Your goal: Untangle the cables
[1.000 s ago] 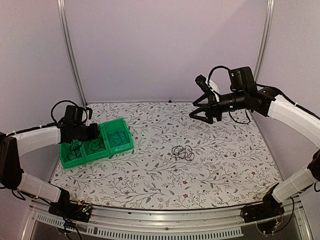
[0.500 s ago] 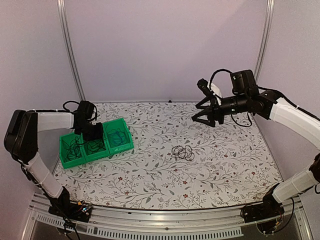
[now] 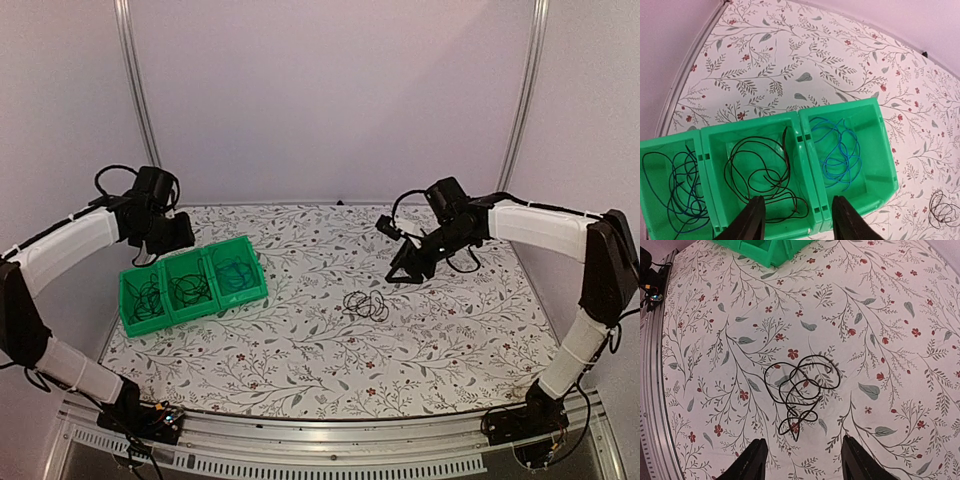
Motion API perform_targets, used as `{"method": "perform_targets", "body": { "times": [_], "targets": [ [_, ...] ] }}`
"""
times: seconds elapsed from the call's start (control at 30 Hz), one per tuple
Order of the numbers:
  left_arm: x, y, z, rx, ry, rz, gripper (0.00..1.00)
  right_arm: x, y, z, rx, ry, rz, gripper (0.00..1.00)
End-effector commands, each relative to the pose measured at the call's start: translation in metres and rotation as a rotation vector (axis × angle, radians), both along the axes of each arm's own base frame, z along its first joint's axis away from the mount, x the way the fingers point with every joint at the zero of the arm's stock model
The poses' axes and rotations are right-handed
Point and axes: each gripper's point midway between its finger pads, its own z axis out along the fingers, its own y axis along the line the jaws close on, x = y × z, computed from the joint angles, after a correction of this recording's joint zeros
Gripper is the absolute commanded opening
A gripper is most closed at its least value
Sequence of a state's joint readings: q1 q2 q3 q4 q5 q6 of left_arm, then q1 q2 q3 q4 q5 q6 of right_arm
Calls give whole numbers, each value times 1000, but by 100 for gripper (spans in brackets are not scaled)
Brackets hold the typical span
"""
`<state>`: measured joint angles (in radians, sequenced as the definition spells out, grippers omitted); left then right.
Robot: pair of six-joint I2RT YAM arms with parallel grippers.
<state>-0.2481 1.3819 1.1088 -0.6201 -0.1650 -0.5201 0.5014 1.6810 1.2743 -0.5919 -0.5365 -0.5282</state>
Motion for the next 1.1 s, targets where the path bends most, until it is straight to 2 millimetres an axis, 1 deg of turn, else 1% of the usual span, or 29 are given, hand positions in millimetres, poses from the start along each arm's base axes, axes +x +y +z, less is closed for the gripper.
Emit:
{"method": "perform_targets", "body": {
  "times": [0.0, 0.03, 0.1, 0.17, 0.2, 0.23, 0.27, 0.3, 0.33, 0.4, 0.5, 0.53, 0.57, 0.67, 0.73, 0.8, 0.9, 0.93, 0.97, 1.07],
  "targets": [
    [3, -29, 57, 49, -151, -73, 49, -8, -1, -28, -46, 99, 42, 55],
    [6, -47, 71, 37, -208, -131, 49, -9, -1, -33, -49, 114, 44, 54],
    [13, -90, 97, -18, -324, -278, 50, -12, 1, -39, -50, 139, 61, 53],
    [16, -126, 109, -70, -377, -380, 50, -14, 0, -47, -60, 151, 80, 50],
    [17, -142, 110, -88, -380, -421, 50, -14, -1, -52, -72, 150, 89, 50],
    [19, -159, 104, -92, -363, -464, 50, -14, -2, -59, -85, 162, 90, 49],
    [18, -173, 107, -95, -367, -498, 50, -15, -2, -64, -93, 172, 95, 48],
    [19, -189, 100, -84, -352, -536, 50, -16, -3, -70, -99, 186, 101, 48],
    [17, -203, 97, -78, -347, -574, 50, -18, -2, -76, -103, 202, 110, 47],
    [10, -232, 94, -73, -344, -654, 49, -17, -1, -82, -102, 209, 120, 46],
    [2, -263, 83, -120, -320, -738, 49, -14, 2, -91, -99, 229, 115, 43],
    [1, -272, 77, -143, -305, -754, 49, -13, 3, -93, -97, 232, 114, 42],
    [0, -279, 71, -171, -289, -763, 49, -12, 4, -99, -100, 244, 112, 39],
    [0, -301, 46, -243, -215, -786, 49, -7, 8, -103, -96, 256, 116, 26],
    [-1, -316, 25, -273, -161, -812, 48, -5, 12, -102, -85, 259, 122, 13],
    [-2, -329, 5, -279, -122, -841, 47, -3, 14, -93, -68, 244, 124, 0],
    [-6, -348, -25, -300, -66, -893, 48, -5, 15, -78, -53, 226, 128, 0],
    [-6, -353, -35, -301, -48, -905, 48, -6, 15, -69, -46, 209, 129, 0],
    [-6, -359, -48, -298, -36, -920, 48, -7, 13, -64, -44, 200, 128, 0],
    [-10, -379, -69, -315, -25, -978, 47, -13, 10, -60, -51, 197, 127, 0]
  ]
}}
